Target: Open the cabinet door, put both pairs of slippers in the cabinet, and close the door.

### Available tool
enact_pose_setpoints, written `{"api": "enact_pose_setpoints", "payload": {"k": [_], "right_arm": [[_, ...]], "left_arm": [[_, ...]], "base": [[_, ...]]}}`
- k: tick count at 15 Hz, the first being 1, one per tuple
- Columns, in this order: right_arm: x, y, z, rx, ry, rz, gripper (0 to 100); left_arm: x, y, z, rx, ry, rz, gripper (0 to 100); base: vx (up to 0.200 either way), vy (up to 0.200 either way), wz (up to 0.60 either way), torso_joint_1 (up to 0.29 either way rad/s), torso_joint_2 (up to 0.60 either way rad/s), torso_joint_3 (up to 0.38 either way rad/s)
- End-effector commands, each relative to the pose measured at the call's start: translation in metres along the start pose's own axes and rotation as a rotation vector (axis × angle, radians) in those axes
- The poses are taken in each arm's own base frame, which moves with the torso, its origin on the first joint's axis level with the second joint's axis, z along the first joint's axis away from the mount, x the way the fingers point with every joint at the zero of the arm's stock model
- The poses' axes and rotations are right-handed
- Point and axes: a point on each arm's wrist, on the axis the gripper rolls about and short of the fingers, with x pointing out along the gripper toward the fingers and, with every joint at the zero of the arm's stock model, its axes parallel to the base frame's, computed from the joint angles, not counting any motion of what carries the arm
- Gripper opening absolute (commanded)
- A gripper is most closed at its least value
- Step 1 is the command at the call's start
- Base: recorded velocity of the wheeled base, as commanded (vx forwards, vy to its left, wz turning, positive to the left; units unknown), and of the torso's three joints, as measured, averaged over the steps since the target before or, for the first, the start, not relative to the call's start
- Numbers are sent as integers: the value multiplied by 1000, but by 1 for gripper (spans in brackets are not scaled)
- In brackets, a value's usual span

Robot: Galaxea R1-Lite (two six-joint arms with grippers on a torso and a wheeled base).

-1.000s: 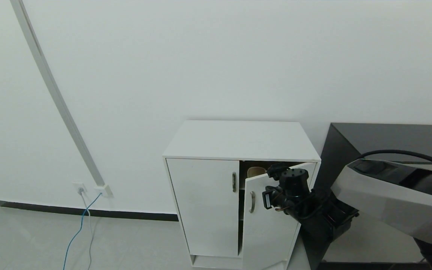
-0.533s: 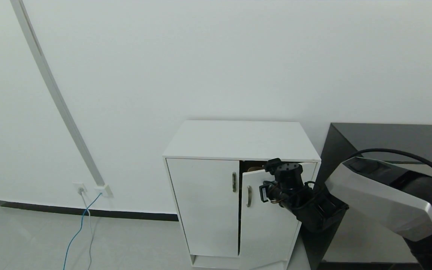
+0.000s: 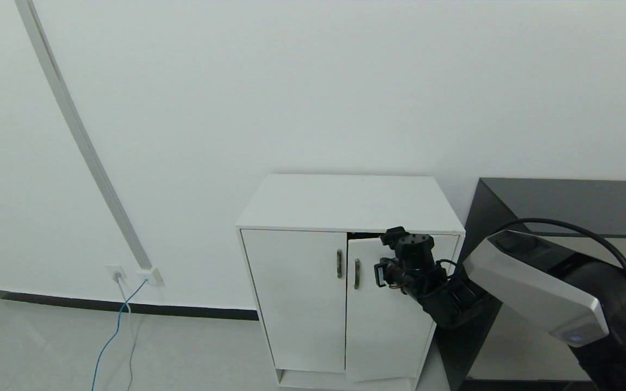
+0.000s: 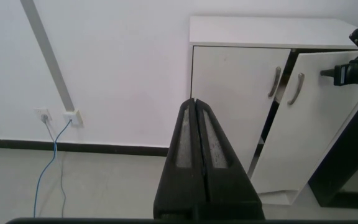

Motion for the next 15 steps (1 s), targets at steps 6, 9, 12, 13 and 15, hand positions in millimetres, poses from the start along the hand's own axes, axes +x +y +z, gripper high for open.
{"api": "enact_pose_setpoints", "payload": {"k": [6,9,12,13,15], "right_arm": [[10,-7,5,10,-16,-17,0],[10,-10,6,11,-18,-21,0],[11,-10,9,13,-25,-22,0],[12,-11,10,14,-22,-26,0],[13,-14,12,16,-23,-31,0]], "left_arm": [[0,0,0,0,1,1,0],[0,0,0,0,1,1,0],[0,0,0,0,1,1,0],[0,0,0,0,1,2,0],[0,0,0,0,1,2,0]], "base": [[0,0,0,0,0,0],[0,0,0,0,0,0],[0,0,0,0,0,0],[0,0,0,0,0,0],[0,0,0,0,0,0]]}}
